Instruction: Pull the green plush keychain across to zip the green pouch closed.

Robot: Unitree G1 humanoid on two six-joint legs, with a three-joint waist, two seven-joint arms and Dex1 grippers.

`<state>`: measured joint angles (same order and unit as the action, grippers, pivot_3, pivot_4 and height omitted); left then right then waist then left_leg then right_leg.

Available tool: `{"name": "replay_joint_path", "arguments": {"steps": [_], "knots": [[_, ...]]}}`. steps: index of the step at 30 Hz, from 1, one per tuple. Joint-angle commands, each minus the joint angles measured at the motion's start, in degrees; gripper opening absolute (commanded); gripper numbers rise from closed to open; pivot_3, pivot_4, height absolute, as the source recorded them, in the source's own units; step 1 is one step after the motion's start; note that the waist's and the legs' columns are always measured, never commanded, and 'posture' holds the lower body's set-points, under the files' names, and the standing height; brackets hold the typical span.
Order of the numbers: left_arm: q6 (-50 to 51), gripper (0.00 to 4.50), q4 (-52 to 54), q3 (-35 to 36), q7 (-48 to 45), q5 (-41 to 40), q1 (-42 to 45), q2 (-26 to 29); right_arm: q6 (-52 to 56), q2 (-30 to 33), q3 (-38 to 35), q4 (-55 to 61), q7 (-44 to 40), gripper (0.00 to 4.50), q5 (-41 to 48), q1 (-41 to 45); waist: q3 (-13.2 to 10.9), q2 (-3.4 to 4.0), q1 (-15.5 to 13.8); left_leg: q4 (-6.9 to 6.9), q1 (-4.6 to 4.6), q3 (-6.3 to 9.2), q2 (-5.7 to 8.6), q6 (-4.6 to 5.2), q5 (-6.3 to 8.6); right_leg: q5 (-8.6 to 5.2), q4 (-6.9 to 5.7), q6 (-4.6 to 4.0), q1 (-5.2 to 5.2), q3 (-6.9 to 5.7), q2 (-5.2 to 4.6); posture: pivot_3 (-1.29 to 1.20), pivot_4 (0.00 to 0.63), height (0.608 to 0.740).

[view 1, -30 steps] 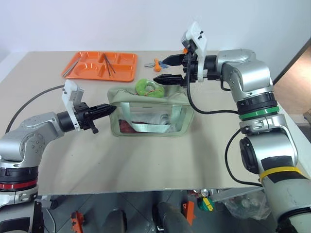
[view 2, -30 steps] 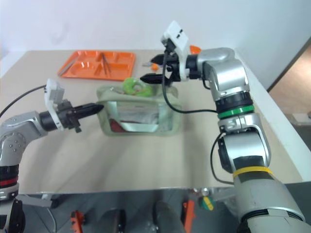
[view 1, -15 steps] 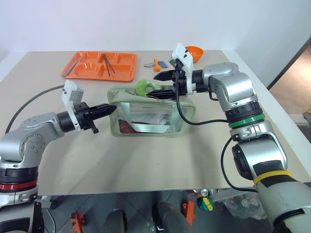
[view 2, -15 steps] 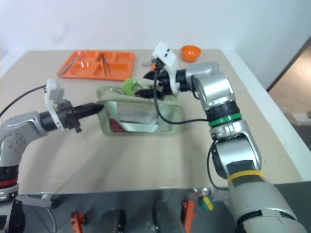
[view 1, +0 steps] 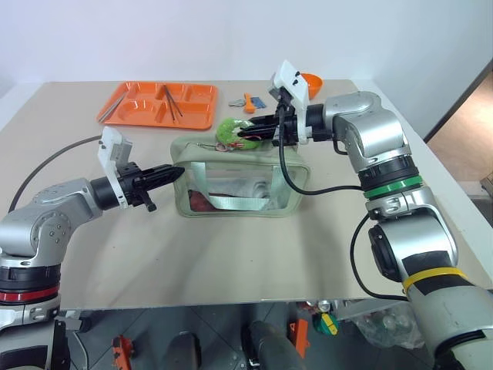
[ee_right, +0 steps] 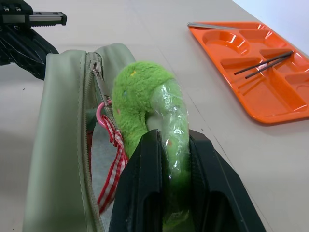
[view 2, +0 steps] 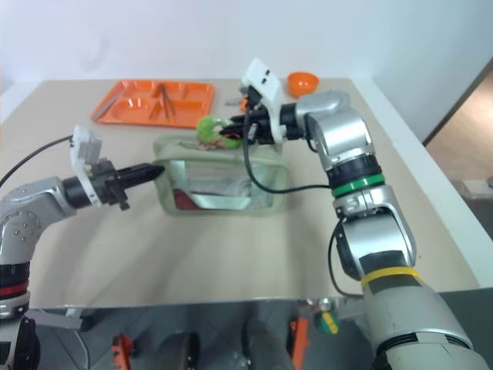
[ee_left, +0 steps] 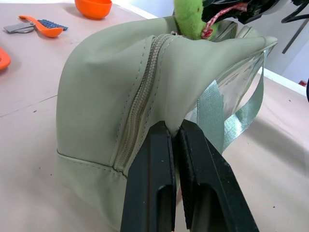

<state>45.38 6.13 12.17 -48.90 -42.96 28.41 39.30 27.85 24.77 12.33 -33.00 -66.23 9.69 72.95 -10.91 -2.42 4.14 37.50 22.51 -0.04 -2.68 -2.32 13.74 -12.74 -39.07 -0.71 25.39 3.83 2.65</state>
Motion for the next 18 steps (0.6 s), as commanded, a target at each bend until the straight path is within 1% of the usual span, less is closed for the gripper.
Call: {"name": "replay_joint_path", "arguments": {"steps": [1,8,10,11,18], "knots": [[-0.2,0.0,-0.03,1.19,-0.13,-0.67,0.37,0.04,-0.85,1.2,-2.16,0.4,-0.27,0.64,0.03,2.61,0.0,0.0,0.01,0.0,0.0,0.0,0.0,0.0,0.0,0.0,0.0,0.0,0.0,0.0,0.0,0.0,0.15,0.74],[-0.43,0.0,-0.81,0.84,-0.16,-0.5,0.62,0.02,-0.63,1.35,-3.08,0.65,0.18,0.64,0.64,2.81,0.0,0.0,0.0,0.0,0.0,0.0,0.0,0.0,0.0,0.0,0.0,0.0,0.0,0.0,0.0,0.0,0.15,0.74],[-0.45,0.0,-1.1,0.68,-0.11,-0.3,0.71,-0.01,-0.63,1.56,-3.91,0.9,-0.33,0.13,1.27,2.95,0.0,0.0,0.0,0.0,0.0,0.0,0.0,0.0,0.0,0.0,0.0,0.0,0.0,0.0,0.0,0.0,0.15,0.74],[-0.42,0.0,-1.14,0.64,-0.1,-0.29,0.72,-0.02,-0.74,1.79,-4.16,1.48,-0.82,0.04,1.56,2.73,0.0,0.0,0.0,0.0,0.0,0.0,0.0,0.0,0.0,0.0,0.0,0.0,0.0,0.0,0.0,0.0,0.15,0.74],[-0.19,0.0,-0.95,0.7,0.08,-0.5,0.69,-0.23,-0.04,3.39,-4.44,3.4,-1.25,0.04,1.8,1.51,0.0,0.0,0.0,0.0,0.0,0.0,0.0,0.0,0.0,0.0,0.0,0.0,0.0,0.0,0.0,0.0,0.15,0.74]]}}
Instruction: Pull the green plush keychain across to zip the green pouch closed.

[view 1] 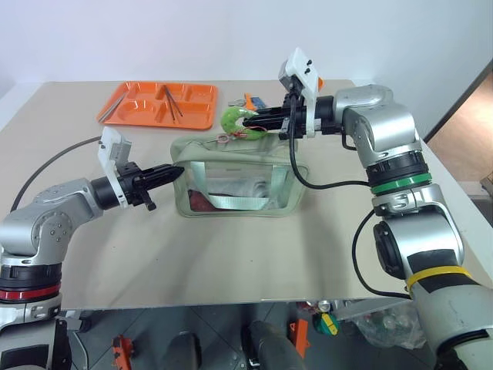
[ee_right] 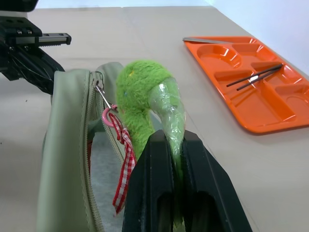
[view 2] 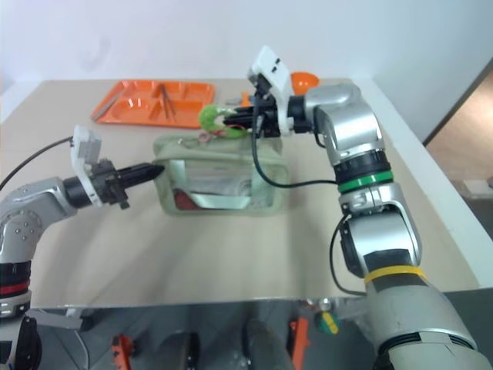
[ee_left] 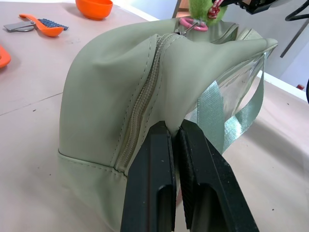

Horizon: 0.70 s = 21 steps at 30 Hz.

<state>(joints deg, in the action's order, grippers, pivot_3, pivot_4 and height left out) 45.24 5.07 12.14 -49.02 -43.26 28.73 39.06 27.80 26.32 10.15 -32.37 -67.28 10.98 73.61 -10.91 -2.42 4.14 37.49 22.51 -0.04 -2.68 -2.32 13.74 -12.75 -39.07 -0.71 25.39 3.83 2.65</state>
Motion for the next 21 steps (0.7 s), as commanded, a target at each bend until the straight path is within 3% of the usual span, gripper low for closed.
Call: {"name": "replay_joint_path", "arguments": {"steps": [1,8,15,21], "knots": [[-0.02,0.0,0.11,0.76,0.27,-0.23,0.39,-0.03,0.22,2.24,-2.28,2.97,-0.13,0.04,0.46,0.64,0.0,0.0,-0.01,0.0,0.0,0.0,0.0,0.0,0.0,0.0,0.0,0.0,0.0,0.0,0.0,0.0,0.15,0.74],[0.12,0.0,0.46,0.77,0.76,-0.41,0.37,-0.46,2.99,7.11,-2.68,6.3,-0.62,0.04,0.49,-1.77,0.0,0.0,-0.11,0.0,0.01,0.0,0.01,0.0,0.0,0.0,0.01,0.01,0.0,0.0,-0.01,0.0,0.15,0.74],[0.54,0.0,1.05,1.36,1.08,-1.23,-0.37,-0.16,0.24,20.71,-3.74,14.61,-5.23,0.04,-0.55,-10.97,-0.01,0.01,-1.05,-0.03,0.04,-0.04,0.05,0.05,0.05,-0.06,0.11,0.1,0.0,0.01,-0.06,0.0,0.15,0.74],[0.42,0.0,-0.1,0.97,0.62,-1.13,0.47,-0.07,-7.34,26.08,-3.28,8.22,-1.43,0.04,-6.69,-5.98,-0.03,0.05,-0.78,-0.04,-0.14,-0.2,0.02,0.09,0.05,-0.01,0.04,0.03,0.0,0.1,0.04,0.0,0.15,0.74]]}}
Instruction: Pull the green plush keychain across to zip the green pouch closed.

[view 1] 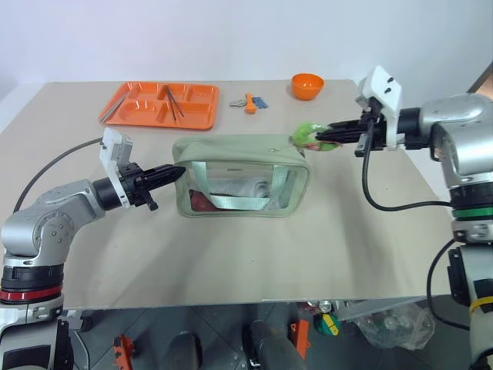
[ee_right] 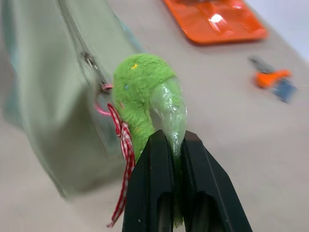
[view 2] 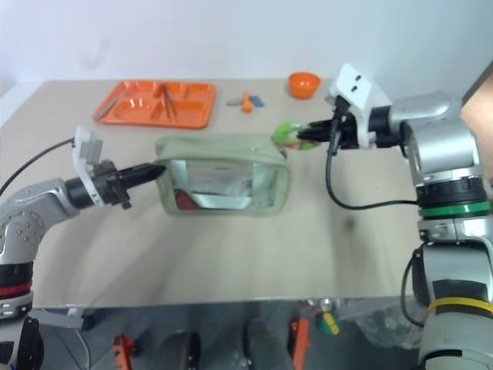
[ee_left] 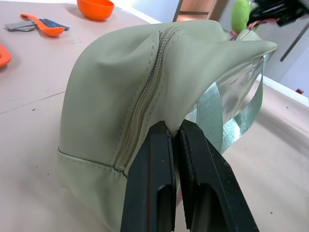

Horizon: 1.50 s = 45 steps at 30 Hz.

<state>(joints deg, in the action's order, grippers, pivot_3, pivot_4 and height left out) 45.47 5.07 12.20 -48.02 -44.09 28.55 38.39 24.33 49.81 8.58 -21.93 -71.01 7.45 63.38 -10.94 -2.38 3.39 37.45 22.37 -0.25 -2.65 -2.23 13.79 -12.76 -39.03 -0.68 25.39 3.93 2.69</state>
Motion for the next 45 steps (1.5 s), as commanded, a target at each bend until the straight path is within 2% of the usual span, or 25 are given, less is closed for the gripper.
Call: {"name": "replay_joint_path", "arguments": {"steps": [1,7,9,14,17,20,28,32,37,41,45], "knots": [[0.15,0.0,-0.31,0.81,-0.44,-0.27,0.86,0.52,-5.47,3.22,-1.41,-3.34,2.76,0.04,-4.39,5.07,-0.01,0.01,-0.06,0.0,0.0,0.0,0.0,-0.01,-0.02,0.01,0.0,0.0,0.0,-0.01,0.0,0.0,0.15,0.74],[-0.19,0.0,-0.93,0.45,-0.7,-0.08,1.31,0.3,-12.68,5.09,-1.86,-4.67,4.23,0.04,-7.72,4.76,-0.01,0.01,-0.1,0.0,0.07,-0.03,0.01,-0.02,-0.01,-0.01,0.04,0.03,0.02,0.01,-0.04,0.0,0.15,0.74],[-0.42,0.0,-1.02,0.38,-0.91,0.07,1.09,0.23,-15.17,5.67,-1.95,-1.95,4.66,0.04,-8.37,1.25,0.0,0.0,-0.32,-0.02,0.1,-0.03,0.02,-0.03,-0.01,-0.04,0.05,0.07,0.03,0.02,-0.06,0.0,0.15,0.74],[-0.42,0.0,-1.06,0.8,-1.34,0.16,0.62,0.68,-20.38,6.57,-1.03,12.53,2.79,0.04,-7.2,-14.31,0.0,0.0,-0.71,-0.05,0.12,0.04,0.02,-0.02,0.05,-0.17,0.06,0.12,0.01,0.05,-0.09,0.0,0.15,0.74],[-0.3,0.0,-1.23,1.09,-1.46,0.01,0.71,0.83,-20.29,3.36,0.58,16.14,6.5,0.04,-9.16,-20.46,0.0,0.01,-0.36,-0.04,0.04,-0.02,-0.01,-0.03,0.06,-0.18,0.0,0.12,0.01,0.13,-0.08,0.0,0.15,0.74],[-0.15,0.0,-1.28,1.12,-1.5,-0.08,0.88,0.86,-21.57,-0.26,2.84,13.95,11.62,0.04,-13.47,-22.65,0.0,0.01,-0.04,-0.02,-0.09,-0.07,-0.06,-0.11,0.0,-0.05,-0.05,0.01,-0.03,0.15,-0.03,0.0,0.15,0.74],[0.33,0.0,-1.09,1.3,-1.44,-0.4,1.19,1.05,-27.01,-5.75,5.21,4.95,19.45,0.04,-19.88,-20.72,0.0,0.0,0.28,-0.01,-0.16,-0.06,-0.07,-0.21,-0.22,0.21,-0.07,-0.03,-0.06,0.14,0.1,0.0,0.15,0.74],[0.55,0.0,-0.97,1.63,-1.4,-0.6,1.01,1.36,-27.48,-3.48,2.11,1.32,18.22,0.04,-18.31,-16.58,0.0,0.0,0.49,-0.01,-0.13,-0.1,-0.05,-0.2,-0.22,0.21,-0.06,-0.02,-0.05,0.15,0.07,0.0,0.15,0.74],[0.47,0.0,-1.05,1.86,-1.36,-0.66,0.71,1.44,-27.41,1.53,-1.87,-1.63,12.72,0.04,-13.63,-12.33,0.0,0.0,0.49,-0.04,-0.08,-0.06,0.0,-0.18,-0.2,0.16,-0.02,0.04,-0.06,0.15,0.0,0.0,0.15,0.74],[0.15,0.0,-1.34,1.67,-1.36,-0.53,0.67,1.23,-30.14,4.91,-1.58,-7.24,13.45,0.04,-15.87,-8.65,0.0,0.0,0.61,-0.04,-0.09,-0.09,0.0,-0.16,-0.19,0.15,0.0,0.04,-0.06,0.15,0.0,0.0,0.15,0.74],[0.03,0.0,-1.59,1.62,-1.43,-0.5,0.86,1.17,-32.95,5.5,-0.01,-10.62,15.49,0.04,-18.56,-7.76,0.0,0.0,0.72,-0.03,-0.08,-0.07,0.01,-0.16,-0.19,0.15,0.0,0.04,-0.07,0.16,-0.01,0.0,0.15,0.74]]}}
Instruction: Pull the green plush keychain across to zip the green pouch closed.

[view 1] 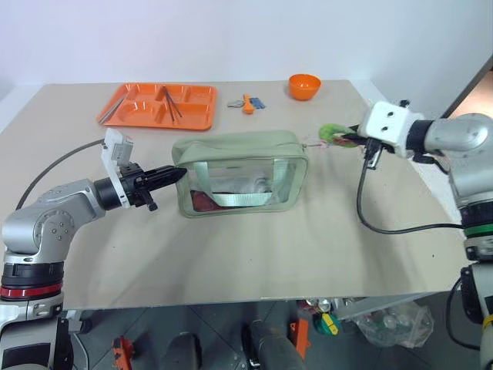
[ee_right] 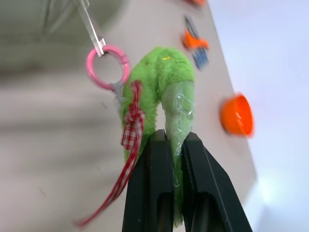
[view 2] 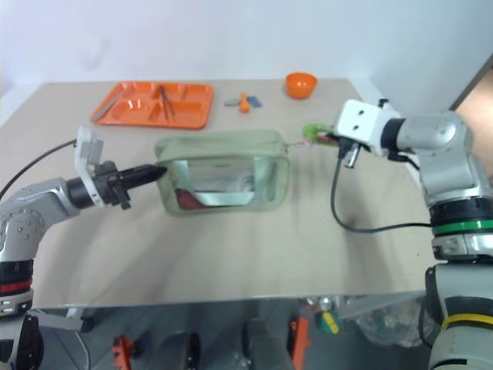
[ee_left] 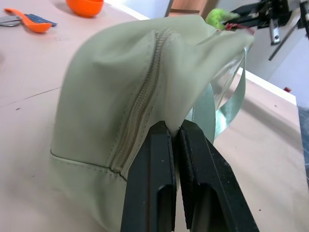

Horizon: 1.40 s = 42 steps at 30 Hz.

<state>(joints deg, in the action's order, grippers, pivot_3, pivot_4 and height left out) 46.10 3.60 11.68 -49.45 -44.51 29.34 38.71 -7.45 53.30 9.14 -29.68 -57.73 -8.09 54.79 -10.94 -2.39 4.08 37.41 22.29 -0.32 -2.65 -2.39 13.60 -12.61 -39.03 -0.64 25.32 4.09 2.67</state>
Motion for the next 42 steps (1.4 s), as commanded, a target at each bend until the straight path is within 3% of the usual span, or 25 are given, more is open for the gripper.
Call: {"name": "replay_joint_path", "arguments": {"steps": [1,11,18,24,27,28,30,31,33,39,40,42], "knots": [[-0.61,0.0,-0.14,2.1,0.0,-0.06,0.09,0.85,-1.72,1.89,-0.09,-2.9,2.66,0.04,-3.58,0.66,0.0,0.01,0.03,0.0,0.01,-0.03,0.01,0.0,0.0,0.0,0.0,0.0,0.01,0.02,-0.01,0.0,0.15,0.74],[-0.67,0.0,-0.3,2.35,-0.04,-0.03,0.31,1.02,2.1,-7.0,4.77,10.74,4.42,0.04,-5.24,-10.07,0.0,0.0,0.11,0.01,0.0,0.03,-0.02,-0.02,-0.01,-0.01,-0.04,0.02,0.0,0.02,0.0,0.0,0.15,0.74],[-0.52,0.0,-0.2,2.51,0.16,-0.27,0.62,0.95,2.58,-10.53,6.61,10.19,6.06,0.04,-7.42,-14.43,0.0,0.0,0.17,0.02,0.01,0.03,-0.01,-0.04,-0.02,-0.01,-0.05,0.02,0.01,0.01,0.01,0.0,0.15,0.74],[-1.06,0.0,-0.17,2.28,0.69,0.49,0.52,0.93,4.03,-9.55,3.16,8.83,5.03,0.04,-4.47,-10.69,0.01,-0.01,0.21,0.02,-0.03,0.05,-0.03,-0.04,-0.02,0.01,-0.06,0.0,0.0,0.0,0.04,0.0,0.15,0.74],[-1.32,0.0,-0.37,2.91,1.94,0.89,-0.11,0.53,10.09,-9.19,-1.83,11.4,1.53,0.04,2.7,-9.82,0.01,-0.01,0.19,0.01,-0.01,0.07,-0.02,-0.03,-0.02,0.01,-0.05,0.0,0.0,-0.01,0.04,0.0,0.15,0.74],[-1.34,0.75,-0.2,3.2,2.01,0.71,-0.41,0.48,12.18,-9.08,-3.31,12.56,0.46,0.0,4.93,-9.84,0.01,-0.01,0.18,0.02,0.0,0.07,-0.01,-0.03,-0.02,0.01,-0.05,0.0,0.0,-0.01,0.02,0.0,0.15,0.74],[-0.52,1.35,0.29,4.56,2.28,-0.83,-1.14,0.43,18.19,-8.49,-6.52,15.73,-1.86,0.0,9.83,-10.73,0.01,-0.01,0.19,0.01,0.02,0.06,-0.01,-0.03,-0.01,0.0,-0.04,0.01,0.0,0.0,0.01,0.0,0.15,0.74],[0.2,1.66,0.5,5.28,2.32,-1.84,-1.44,0.44,20.94,-8.12,-7.72,17.24,-2.8,0.72,11.77,-11.35,0.01,-0.01,0.19,0.01,0.03,0.05,-0.02,-0.02,-0.01,0.0,-0.04,0.01,0.01,0.0,0.01,0.0,0.15,0.74],[1.1,2.37,1.15,6.75,2.55,-3.01,-2.57,0.86,28.95,-5.97,-10.75,23.96,-7.26,1.37,18.54,-15.2,0.01,-0.01,0.04,0.01,0.05,0.1,-0.02,-0.01,-0.01,-0.01,-0.03,0.02,0.01,-0.03,0.01,0.0,0.15,0.74],[1.35,4.47,4.2,8.09,2.96,-1.58,-6.88,3.89,44.66,-3.62,-16.62,31.76,-5.26,3.5,27.03,-19.23,0.01,-0.02,0.07,0.05,0.04,0.14,0.0,0.02,0.02,-0.03,-0.03,0.03,-0.01,-0.06,0.0,0.0,0.15,0.74],[1.0,4.5,4.67,8.86,2.33,-1.38,-8.14,4.95,46.97,-3.01,-18.42,33.21,-6.19,3.72,29.7,-20.34,0.01,-0.02,0.07,0.05,0.02,0.13,0.01,0.01,0.01,-0.02,-0.04,0.03,-0.01,-0.05,0.0,0.0,0.15,0.74],[1.01,4.5,5.36,11.27,1.07,-2.46,-10.48,6.57,50.43,-2.12,-21.9,35.92,-7.3,3.72,34.19,-22.59,0.01,-0.02,0.07,0.05,0.02,0.15,0.0,0.01,0.01,-0.03,-0.04,0.03,-0.02,-0.07,0.0,0.0,0.15,0.74]]}}
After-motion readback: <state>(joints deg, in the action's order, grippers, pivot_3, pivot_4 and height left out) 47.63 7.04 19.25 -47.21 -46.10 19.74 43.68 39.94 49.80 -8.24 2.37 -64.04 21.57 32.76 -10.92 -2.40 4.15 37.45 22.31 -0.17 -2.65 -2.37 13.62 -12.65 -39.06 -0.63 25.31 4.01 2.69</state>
